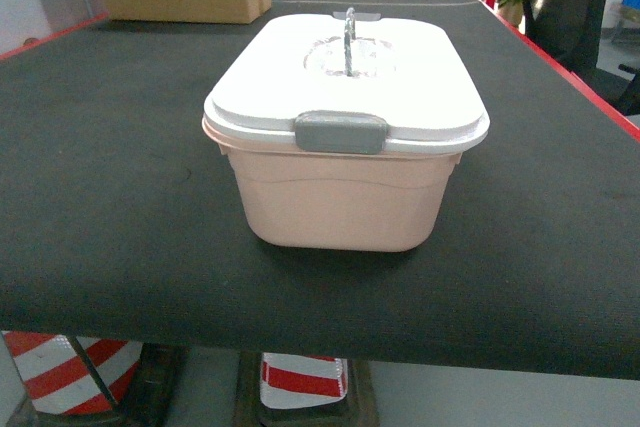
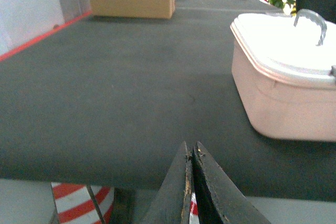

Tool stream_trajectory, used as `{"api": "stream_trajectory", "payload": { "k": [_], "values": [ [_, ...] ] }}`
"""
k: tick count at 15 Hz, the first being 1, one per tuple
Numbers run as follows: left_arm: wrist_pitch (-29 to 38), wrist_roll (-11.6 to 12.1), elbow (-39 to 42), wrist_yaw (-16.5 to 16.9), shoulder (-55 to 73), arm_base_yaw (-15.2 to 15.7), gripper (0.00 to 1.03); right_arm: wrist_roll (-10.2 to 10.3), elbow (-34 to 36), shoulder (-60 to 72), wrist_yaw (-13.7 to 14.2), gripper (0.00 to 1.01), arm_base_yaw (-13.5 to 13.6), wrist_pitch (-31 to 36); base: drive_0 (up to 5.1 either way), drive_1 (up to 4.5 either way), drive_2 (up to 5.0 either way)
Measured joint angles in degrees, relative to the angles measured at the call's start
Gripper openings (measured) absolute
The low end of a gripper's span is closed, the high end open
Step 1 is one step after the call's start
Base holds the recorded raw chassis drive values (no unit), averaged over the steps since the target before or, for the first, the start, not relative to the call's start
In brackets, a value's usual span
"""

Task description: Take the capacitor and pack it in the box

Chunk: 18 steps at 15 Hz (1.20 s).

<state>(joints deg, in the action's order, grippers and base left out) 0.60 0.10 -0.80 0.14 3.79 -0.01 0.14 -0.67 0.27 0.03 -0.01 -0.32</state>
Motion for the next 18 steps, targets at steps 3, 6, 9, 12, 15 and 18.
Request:
{"api": "stream_trajectory", "payload": {
  "k": [3, 6, 9, 12, 15, 18],
  "values": [
    [-1.1, 0.0, 0.0, -0.2, -3.2, 0.0, 0.02, 0.0, 0.0, 0.0, -0.1, 0.98, 0.0, 0.0, 0.0, 0.00, 0.0],
    [-0.8, -0.1, 0.0, -0.2, -3.2, 0.0, 0.26, 0.0, 0.0, 0.0, 0.0, 0.98, 0.0, 0.0, 0.0, 0.00, 0.0],
    [-0.8, -0.1, 0.0, -0.2, -3.2, 0.0, 0.64, 0.0, 0.0, 0.0, 0.0, 0.98, 0.0, 0.0, 0.0, 0.00, 0.0],
    [-0.8, 0.0, 0.0, -0.2, -3.2, 0.0, 1.00, 0.0, 0.0, 0.0, 0.0, 0.98, 0.0, 0.0, 0.0, 0.00, 0.0],
    [-0.8, -0.1, 0.0, -0.2, -3.2, 0.0, 0.98, 0.0, 0.0, 0.0, 0.0, 0.98, 0.0, 0.0, 0.0, 0.00, 0.0],
    [-0.8, -0.1, 0.0, -0.2, -3.2, 0.0, 0.98, 0.0, 0.0, 0.0, 0.0, 0.98, 0.0, 0.0, 0.0, 0.00, 0.0]
  ]
}}
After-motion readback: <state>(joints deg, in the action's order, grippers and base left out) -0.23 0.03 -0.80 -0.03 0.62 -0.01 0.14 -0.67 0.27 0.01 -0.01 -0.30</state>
